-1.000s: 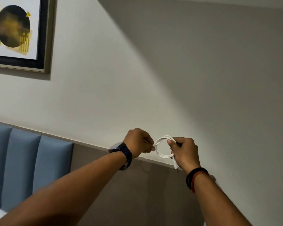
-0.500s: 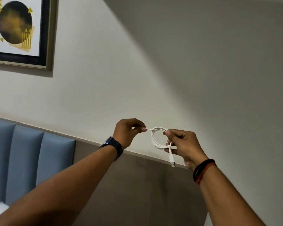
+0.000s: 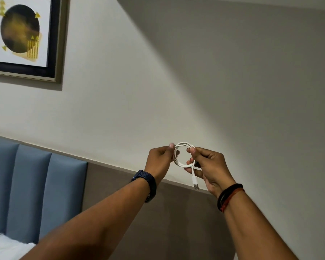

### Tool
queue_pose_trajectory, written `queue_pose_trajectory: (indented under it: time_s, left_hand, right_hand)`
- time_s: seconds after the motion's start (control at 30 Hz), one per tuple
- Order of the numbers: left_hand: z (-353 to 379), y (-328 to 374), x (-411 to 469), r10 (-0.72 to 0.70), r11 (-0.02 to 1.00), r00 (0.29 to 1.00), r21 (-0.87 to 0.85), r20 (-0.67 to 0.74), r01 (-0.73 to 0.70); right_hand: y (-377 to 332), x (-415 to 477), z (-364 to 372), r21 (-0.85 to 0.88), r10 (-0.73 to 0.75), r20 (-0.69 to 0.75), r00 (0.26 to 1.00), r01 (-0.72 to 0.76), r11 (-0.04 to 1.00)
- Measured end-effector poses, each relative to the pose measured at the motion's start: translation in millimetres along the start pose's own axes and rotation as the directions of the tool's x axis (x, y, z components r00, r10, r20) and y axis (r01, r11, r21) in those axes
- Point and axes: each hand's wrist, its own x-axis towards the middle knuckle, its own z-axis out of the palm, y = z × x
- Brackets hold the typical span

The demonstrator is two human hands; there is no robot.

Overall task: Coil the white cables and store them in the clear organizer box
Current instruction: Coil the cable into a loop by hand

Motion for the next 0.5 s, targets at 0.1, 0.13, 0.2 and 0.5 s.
queue_pose_trajectory:
  time_s: [0.1, 0.13, 0.2, 0.5]
  left_hand:
    - [-2, 5, -2, 0.007, 1.000, 0.998, -0.014, 0.069, -0.006]
    - [-3, 7, -2, 0.012, 1.000, 0.997, -0.021, 0.079, -0.011]
    - [-5, 11, -3, -0.012, 0.996, 0.996, -0.084, 0.084, 0.019]
    - [-5, 20, -7, -0.084, 0.974, 0.985, -0.194, 0.150, 0.113]
  right_hand:
    - [0, 0, -3, 0.010, 0.014, 0.010, 1.000, -0.014, 1.000]
    - [1, -1, -4, 0.011, 0.019, 0.020, 1.000, -0.020, 1.000]
    - [1, -3, -5, 0.025, 0.024, 0.055, 0.998, -0.026, 0.999]
    - [7, -5, -15, -0.103, 0.012, 0.020, 1.000, -0.010, 0.995]
